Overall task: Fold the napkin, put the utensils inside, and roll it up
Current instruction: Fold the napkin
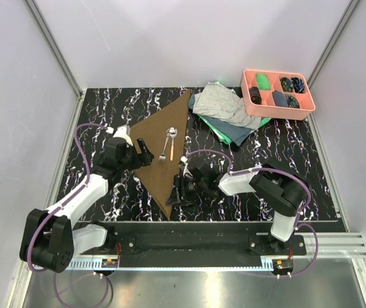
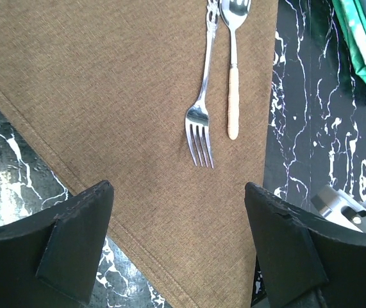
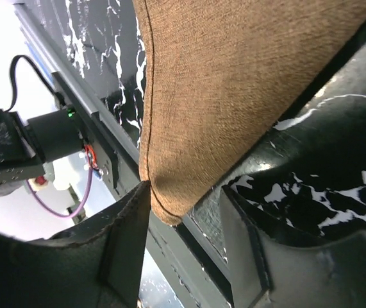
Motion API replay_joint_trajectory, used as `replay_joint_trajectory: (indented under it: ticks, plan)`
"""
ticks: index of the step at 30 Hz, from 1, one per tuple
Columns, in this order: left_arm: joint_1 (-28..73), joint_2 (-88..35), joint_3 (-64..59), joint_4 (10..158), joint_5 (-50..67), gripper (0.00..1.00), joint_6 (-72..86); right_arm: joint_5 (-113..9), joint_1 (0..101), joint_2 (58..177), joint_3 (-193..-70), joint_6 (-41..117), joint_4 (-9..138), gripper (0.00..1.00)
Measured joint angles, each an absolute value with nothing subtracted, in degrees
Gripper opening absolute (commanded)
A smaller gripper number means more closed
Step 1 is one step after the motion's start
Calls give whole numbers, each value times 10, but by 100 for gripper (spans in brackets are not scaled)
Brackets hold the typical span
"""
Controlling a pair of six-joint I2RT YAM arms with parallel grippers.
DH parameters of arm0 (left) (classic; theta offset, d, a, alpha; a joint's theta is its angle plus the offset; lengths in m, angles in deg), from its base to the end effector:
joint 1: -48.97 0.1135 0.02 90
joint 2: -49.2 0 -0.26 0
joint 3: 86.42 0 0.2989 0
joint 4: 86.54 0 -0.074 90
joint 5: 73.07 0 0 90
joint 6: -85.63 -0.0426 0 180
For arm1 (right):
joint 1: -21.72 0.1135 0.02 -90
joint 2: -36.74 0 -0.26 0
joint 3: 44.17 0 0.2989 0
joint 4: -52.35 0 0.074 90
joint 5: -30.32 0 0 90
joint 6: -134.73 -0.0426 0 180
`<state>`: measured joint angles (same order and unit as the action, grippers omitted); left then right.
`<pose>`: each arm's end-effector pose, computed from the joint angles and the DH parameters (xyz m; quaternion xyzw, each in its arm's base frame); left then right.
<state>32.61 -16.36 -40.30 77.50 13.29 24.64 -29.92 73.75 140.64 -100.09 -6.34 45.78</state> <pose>0.2768 -0.0841 0.1832 -0.0834 0.8844 -0.2028 0.4121 0.2084 0.3014 0.0704 -0.1130 0.8800 0.4570 0.0640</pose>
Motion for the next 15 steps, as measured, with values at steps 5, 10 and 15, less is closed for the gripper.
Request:
replay_joint_trajectory:
  ticks: [5,10,15]
  plan:
    - [328,-159,-412,778,125,86,247,-324,758,1408,-1018,-65,490,51]
    - [331,-157,-412,785,119,86,247,-341,771,1408,-1028,-67,514,50]
    - [334,-157,-412,786,111,86,247,-362,781,1406,-1041,-68,539,48]
